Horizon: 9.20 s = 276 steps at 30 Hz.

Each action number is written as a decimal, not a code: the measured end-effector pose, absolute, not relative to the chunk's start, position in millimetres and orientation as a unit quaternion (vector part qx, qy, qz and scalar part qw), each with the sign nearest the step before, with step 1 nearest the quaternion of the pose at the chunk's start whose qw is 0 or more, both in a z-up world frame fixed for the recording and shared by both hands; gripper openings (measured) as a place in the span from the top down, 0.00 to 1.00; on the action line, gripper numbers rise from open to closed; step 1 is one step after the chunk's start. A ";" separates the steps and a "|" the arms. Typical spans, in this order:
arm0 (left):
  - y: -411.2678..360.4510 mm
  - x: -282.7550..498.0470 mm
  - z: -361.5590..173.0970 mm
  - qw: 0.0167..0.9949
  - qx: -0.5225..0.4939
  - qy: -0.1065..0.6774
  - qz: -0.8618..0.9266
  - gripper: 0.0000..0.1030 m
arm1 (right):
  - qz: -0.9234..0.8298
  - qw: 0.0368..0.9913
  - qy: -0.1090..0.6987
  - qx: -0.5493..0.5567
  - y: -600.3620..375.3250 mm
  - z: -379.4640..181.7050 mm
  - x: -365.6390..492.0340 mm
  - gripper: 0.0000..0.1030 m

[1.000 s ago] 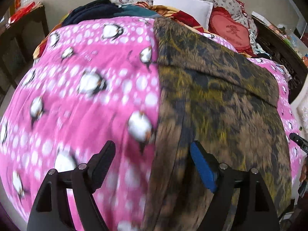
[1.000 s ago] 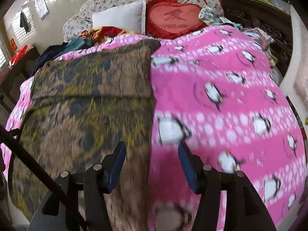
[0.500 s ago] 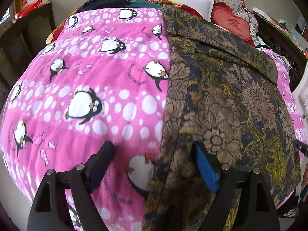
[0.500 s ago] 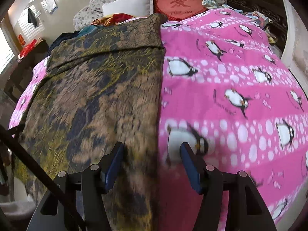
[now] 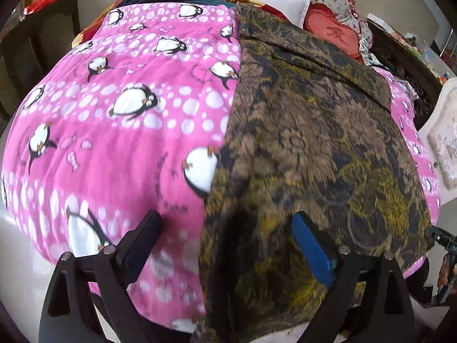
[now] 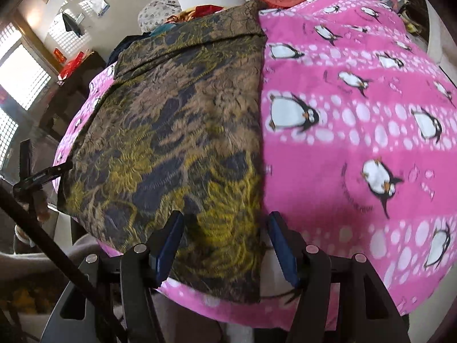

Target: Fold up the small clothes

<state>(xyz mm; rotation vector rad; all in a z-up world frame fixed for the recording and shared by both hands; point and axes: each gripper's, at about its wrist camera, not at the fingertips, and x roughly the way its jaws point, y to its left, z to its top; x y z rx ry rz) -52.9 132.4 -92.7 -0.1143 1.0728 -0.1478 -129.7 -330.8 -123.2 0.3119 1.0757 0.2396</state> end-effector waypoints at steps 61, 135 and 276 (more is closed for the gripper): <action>100.3 11.6 -15.3 0.859 -0.050 0.477 -0.180 0.93 | 0.270 0.874 0.319 0.246 -357.0 -27.4 -41.3 0.92; 87.6 171.2 -48.5 0.865 -0.060 0.479 -0.138 0.22 | 0.061 0.895 0.420 0.140 -369.6 -92.4 126.1 0.25; 120.7 164.7 -115.8 0.844 -0.271 0.421 -0.194 0.00 | 0.182 0.852 0.486 -0.073 42.2 -68.8 360.7 0.21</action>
